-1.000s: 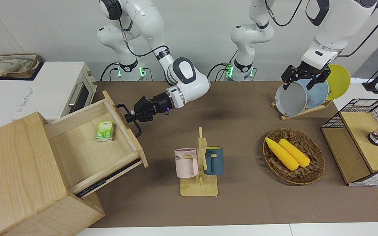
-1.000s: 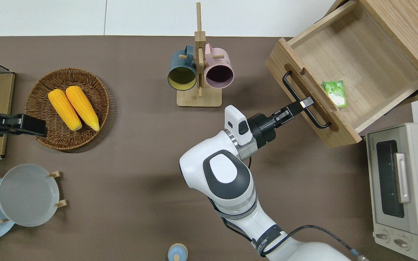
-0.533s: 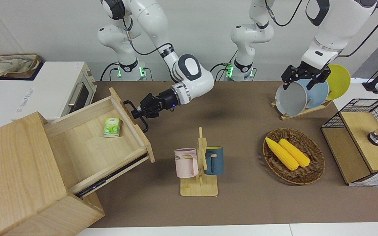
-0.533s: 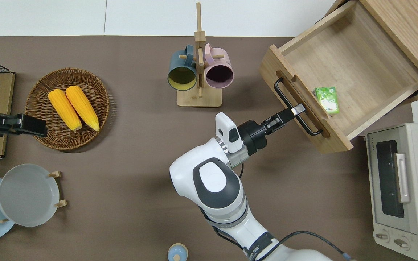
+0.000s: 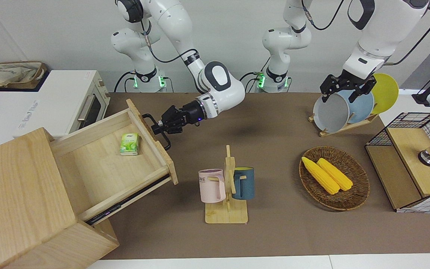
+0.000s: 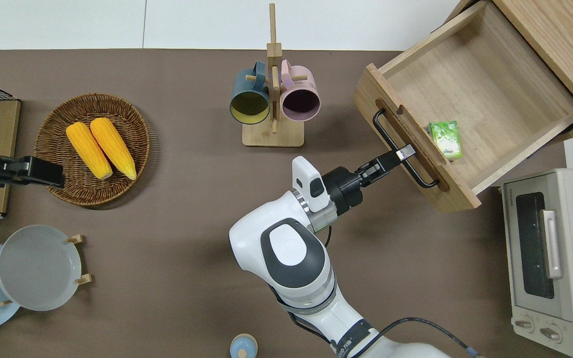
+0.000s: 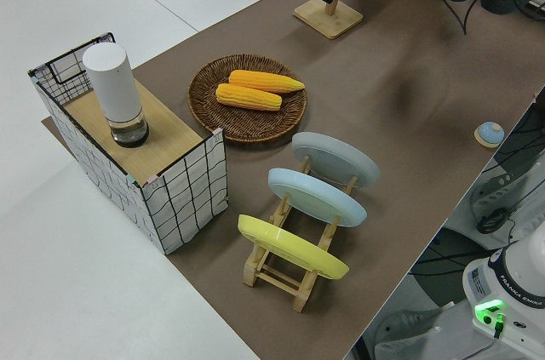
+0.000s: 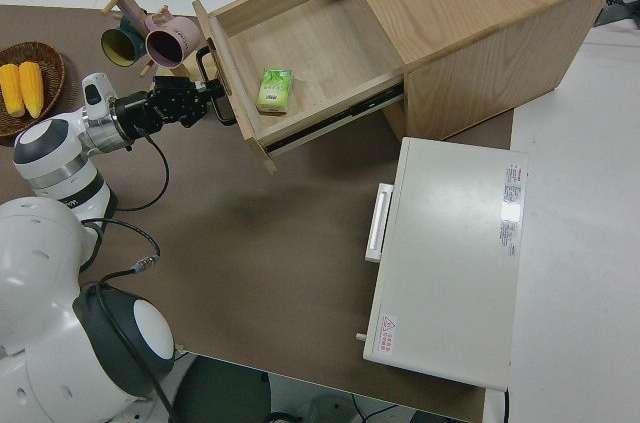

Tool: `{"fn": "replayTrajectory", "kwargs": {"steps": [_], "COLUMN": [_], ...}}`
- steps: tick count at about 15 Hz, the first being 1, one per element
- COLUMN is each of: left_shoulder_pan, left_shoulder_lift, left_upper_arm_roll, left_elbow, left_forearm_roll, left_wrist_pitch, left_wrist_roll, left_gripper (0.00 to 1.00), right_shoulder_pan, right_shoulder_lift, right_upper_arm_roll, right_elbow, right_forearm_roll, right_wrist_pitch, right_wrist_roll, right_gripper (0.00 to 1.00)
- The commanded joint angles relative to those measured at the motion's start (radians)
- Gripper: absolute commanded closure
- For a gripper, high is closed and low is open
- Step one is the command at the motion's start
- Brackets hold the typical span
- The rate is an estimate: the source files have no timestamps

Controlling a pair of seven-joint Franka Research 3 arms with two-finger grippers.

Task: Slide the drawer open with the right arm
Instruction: 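Open the right gripper and release the drawer handle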

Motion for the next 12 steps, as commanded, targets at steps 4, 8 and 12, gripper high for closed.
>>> {"fn": "replayTrajectory", "kwargs": {"steps": [4, 8, 12], "left_shoulder_pan": [-0.007, -0.007, -0.007], "left_shoulder_lift": [-0.004, -0.004, -0.004], "left_upper_arm_roll": [0.000, 0.000, 0.000], "left_elbow": [0.010, 0.009, 0.009], "left_forearm_roll": [0.018, 0.018, 0.018], "left_wrist_pitch": [-0.018, -0.018, -0.018], "left_wrist_roll": [-0.010, -0.010, -0.010], "left_gripper": [0.01, 0.01, 0.01], "right_shoulder_pan": [0.002, 0.003, 0.005], "right_shoulder_lift": [0.029, 0.035, 0.035], "right_upper_arm_roll": [-0.004, -0.005, -0.004], "right_elbow": [0.066, 0.078, 0.078], "right_forearm_roll": [0.029, 0.043, 0.042], "right_wrist_pitch": [-0.024, -0.019, -0.019], "right_wrist_roll": [-0.022, 0.079, 0.079], "right_gripper": [0.013, 0.011, 0.011]}}
